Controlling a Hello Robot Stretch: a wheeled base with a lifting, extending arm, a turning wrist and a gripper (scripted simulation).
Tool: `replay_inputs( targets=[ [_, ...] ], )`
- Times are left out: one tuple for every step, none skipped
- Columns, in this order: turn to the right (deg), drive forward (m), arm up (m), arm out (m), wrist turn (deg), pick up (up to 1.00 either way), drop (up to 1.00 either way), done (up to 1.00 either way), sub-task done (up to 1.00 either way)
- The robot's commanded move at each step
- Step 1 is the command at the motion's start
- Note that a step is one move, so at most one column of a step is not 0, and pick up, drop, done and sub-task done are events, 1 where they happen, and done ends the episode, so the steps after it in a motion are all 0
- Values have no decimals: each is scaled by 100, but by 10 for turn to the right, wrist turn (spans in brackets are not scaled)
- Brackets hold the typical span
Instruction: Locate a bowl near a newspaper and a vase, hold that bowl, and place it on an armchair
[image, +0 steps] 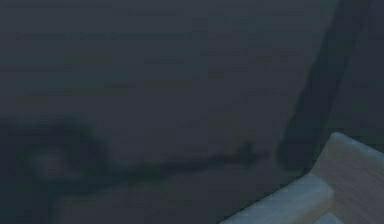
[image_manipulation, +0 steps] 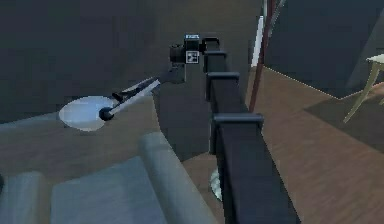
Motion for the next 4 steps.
replay_inputs(
  targets=[
    [0, 0, -38, 0, 0, 0, 0, 0, 0],
    [0, 0, -32, 0, 0, 0, 0, 0, 0],
    [0, 0, 0, 0, 0, 0, 100, 0, 0],
    [0, 0, 10, 0, 0, 0, 0, 0, 0]
  ],
)
